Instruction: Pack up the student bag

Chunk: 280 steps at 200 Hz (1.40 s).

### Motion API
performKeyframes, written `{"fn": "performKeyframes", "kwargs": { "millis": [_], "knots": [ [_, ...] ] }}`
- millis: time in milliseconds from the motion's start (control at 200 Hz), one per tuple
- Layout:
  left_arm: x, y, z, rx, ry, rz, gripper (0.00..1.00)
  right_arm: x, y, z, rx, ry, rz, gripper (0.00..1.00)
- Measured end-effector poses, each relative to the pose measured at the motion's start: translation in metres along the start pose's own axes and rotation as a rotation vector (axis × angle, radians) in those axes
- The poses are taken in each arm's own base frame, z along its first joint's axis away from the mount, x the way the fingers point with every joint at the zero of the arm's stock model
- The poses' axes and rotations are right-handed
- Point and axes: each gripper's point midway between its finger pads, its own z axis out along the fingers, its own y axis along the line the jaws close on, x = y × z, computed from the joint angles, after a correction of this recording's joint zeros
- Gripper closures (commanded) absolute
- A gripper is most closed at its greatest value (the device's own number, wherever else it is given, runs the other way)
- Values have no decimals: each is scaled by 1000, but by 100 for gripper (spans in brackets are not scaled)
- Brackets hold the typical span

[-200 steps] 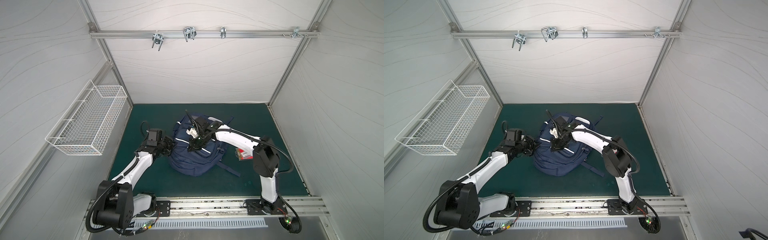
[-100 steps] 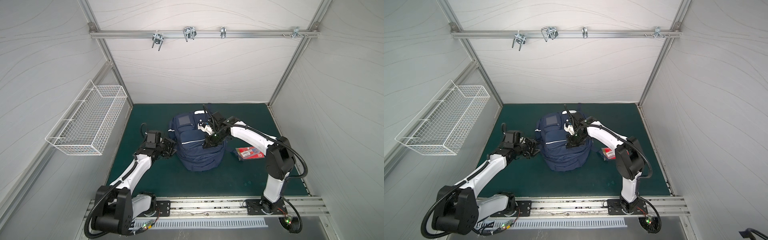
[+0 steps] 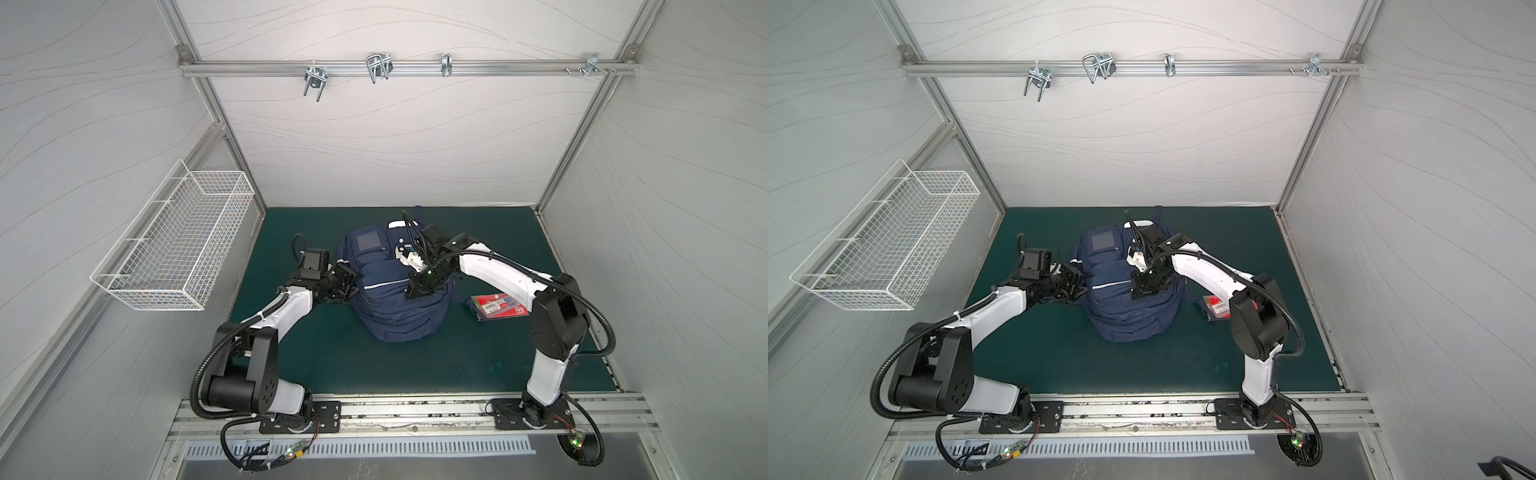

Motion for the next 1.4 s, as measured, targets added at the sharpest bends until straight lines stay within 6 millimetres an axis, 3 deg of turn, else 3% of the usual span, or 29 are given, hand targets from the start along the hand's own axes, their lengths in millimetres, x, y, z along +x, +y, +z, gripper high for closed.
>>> {"fn": "performKeyframes", "kwargs": {
  "millis": [60, 235, 440, 575, 745, 911, 1111, 1281, 1401],
  "knots": [
    [0, -5, 6, 7, 9, 21, 64, 0, 0, 0, 0, 0, 0, 100],
    [-1, -1, 24, 6, 49, 21, 100, 0, 0, 0, 0, 0, 0, 100],
    [-5, -18, 28, 82, 53, 20, 100, 2, 5, 3, -3, 8, -17, 100],
    [-2, -23, 22, 87, 33, 16, 100, 2, 29, 19, -9, 32, -78, 100],
    [5, -35, 12, 100, -9, 35, 100, -19, 66, 48, -66, 33, -105, 100],
    [-2, -31, 8, 96, -59, 19, 100, -29, 79, 60, -106, 38, -78, 100],
    [2, -29, -1, 111, -81, 27, 100, -30, 72, 56, -129, 32, -34, 100],
    [21, -20, -7, 107, -52, 33, 100, -14, 55, 30, -142, -5, -24, 100],
    [34, -16, -3, 97, -18, 16, 100, -4, 55, 18, -130, -28, -63, 100]
  ]
}}
